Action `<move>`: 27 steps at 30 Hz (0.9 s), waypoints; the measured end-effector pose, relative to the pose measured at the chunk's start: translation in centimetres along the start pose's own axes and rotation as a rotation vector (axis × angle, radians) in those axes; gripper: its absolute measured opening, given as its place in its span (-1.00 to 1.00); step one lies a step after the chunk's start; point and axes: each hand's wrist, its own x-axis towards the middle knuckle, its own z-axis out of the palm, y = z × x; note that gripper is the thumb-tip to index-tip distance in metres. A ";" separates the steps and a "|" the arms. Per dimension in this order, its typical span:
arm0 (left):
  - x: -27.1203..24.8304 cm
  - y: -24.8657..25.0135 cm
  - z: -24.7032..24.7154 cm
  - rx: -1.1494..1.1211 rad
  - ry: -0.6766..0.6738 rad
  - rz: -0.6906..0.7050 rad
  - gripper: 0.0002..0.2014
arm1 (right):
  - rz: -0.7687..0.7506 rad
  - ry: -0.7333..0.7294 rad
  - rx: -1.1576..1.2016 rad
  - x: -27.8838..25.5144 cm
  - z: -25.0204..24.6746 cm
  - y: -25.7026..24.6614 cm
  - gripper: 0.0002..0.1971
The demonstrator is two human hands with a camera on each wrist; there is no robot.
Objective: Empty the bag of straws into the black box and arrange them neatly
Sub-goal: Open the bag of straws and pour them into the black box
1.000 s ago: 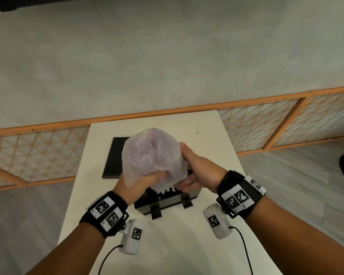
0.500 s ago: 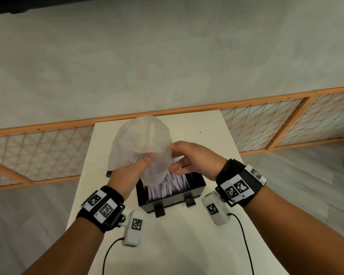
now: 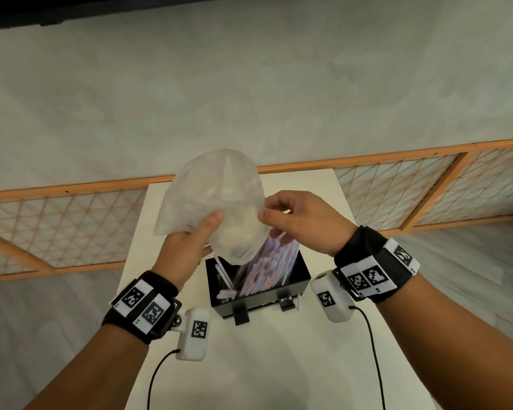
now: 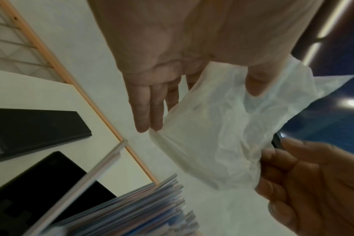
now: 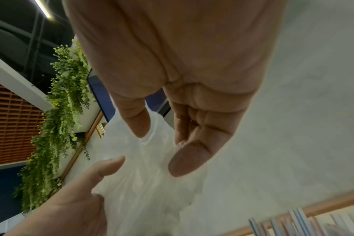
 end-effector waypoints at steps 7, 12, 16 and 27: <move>-0.3 -0.2 -1.8 0.098 0.077 0.078 -0.69 | -0.016 0.116 0.025 -0.6 -0.6 1.4 -0.85; -0.3 0.7 -2.2 0.088 0.080 0.203 -0.77 | 0.042 0.160 0.112 -1.0 -0.5 2.5 -0.85; -0.3 1.9 -2.9 -0.019 0.095 0.227 -0.69 | 0.061 0.155 0.172 -1.7 -0.2 3.5 -0.82; -2.6 -1.8 -11.6 -0.191 0.439 0.000 -0.69 | 0.142 -0.031 0.108 -7.9 2.2 7.6 -0.85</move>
